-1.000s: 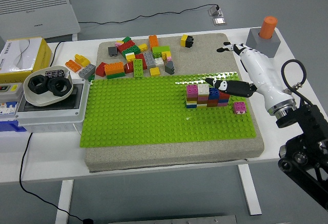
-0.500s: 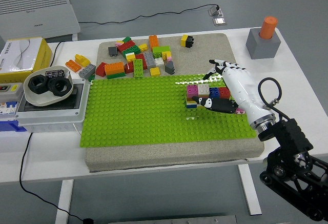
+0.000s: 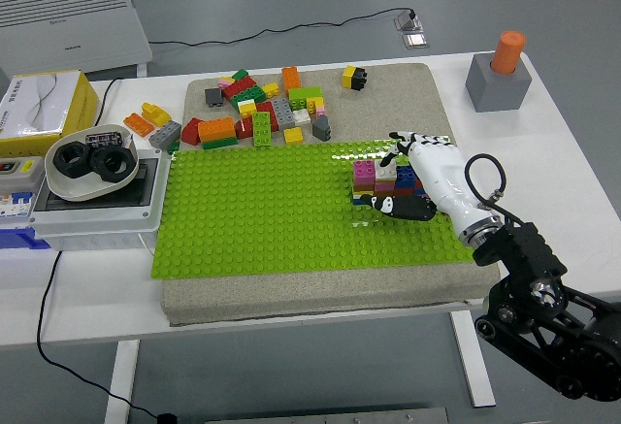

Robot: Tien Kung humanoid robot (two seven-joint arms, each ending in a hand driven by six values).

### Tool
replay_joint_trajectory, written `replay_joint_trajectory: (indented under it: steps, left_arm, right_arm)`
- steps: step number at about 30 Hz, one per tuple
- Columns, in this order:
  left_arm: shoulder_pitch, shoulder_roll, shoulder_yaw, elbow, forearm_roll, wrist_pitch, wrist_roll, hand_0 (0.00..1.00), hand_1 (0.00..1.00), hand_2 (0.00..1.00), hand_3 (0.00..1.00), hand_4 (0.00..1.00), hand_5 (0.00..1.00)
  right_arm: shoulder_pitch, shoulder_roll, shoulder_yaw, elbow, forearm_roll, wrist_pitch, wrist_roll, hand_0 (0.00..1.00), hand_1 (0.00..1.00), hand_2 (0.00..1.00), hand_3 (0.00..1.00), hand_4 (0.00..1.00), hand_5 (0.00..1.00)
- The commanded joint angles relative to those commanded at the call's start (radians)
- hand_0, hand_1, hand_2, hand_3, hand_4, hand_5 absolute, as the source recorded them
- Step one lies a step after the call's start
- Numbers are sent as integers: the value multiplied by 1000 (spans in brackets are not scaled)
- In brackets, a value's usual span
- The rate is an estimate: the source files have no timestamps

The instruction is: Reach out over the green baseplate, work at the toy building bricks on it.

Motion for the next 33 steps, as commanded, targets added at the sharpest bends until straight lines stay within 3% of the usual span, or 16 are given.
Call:
replay_joint_trajectory:
  steps: [9,33]
  left_arm:
    - [-1,0,-5,0,4,3,-5,739,577,531,706,735,824]
    - [-4,-1,-12,0,13,5,-8,740,577,530,706,738,833]
  right_arm:
    - [35,9,-6,-53,16,-3,10,805,835,868,601,912,548]
    - [43,6,-22,-88,33,8,8,807,834,864,608,899,554]
